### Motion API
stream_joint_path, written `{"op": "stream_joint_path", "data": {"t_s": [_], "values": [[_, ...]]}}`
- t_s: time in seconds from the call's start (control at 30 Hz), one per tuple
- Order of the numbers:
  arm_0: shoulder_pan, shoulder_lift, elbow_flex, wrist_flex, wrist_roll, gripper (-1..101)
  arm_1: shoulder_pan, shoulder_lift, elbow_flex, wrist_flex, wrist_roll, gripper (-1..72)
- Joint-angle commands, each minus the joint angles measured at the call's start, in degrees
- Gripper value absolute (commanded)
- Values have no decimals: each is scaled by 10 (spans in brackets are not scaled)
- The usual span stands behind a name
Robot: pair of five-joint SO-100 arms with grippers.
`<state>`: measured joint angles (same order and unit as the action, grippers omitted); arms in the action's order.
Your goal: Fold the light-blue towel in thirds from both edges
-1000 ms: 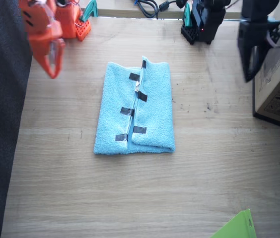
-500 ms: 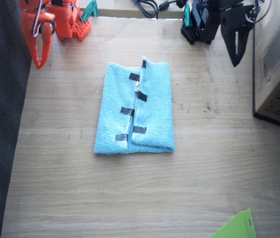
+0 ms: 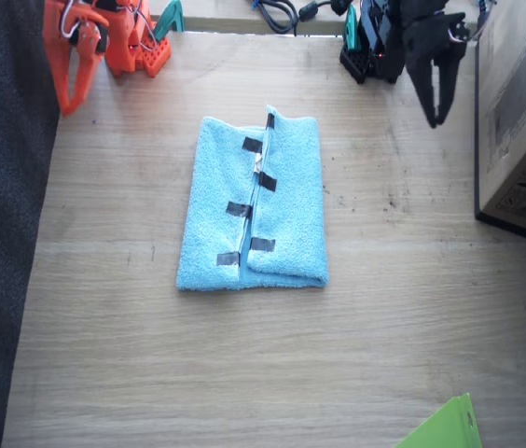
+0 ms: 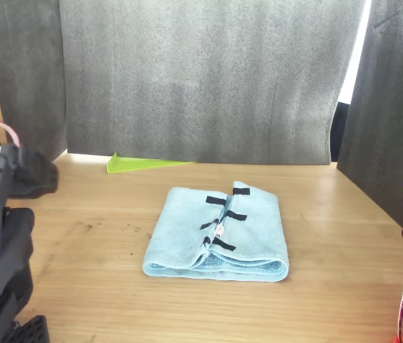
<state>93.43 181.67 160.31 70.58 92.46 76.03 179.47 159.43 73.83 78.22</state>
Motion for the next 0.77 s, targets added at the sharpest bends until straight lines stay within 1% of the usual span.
{"op": "stream_joint_path", "data": {"t_s": [0.0, 0.13, 0.2, 0.43, 0.53, 0.57, 0.73], "values": [[11, 4, 5, 1, -1, 60, -9, 10, 0, -1, 16, -1], [12, 4, 5, 1, -4, 89, -9, 10, 0, -3, 12, 36], [15, 4, 5, 1, -5, 95, -7, 10, 0, -3, 10, 12], [10, 4, 5, 1, 2, 91, -4, 10, 1, -3, 7, 14], [10, 4, 5, 1, 2, 62, -4, 10, 1, -3, 7, 0], [10, 4, 5, 1, 2, 5, -4, 10, 1, -3, 8, 0], [20, 4, 4, 6, -8, -3, -7, 10, 1, -3, 11, 0]]}}
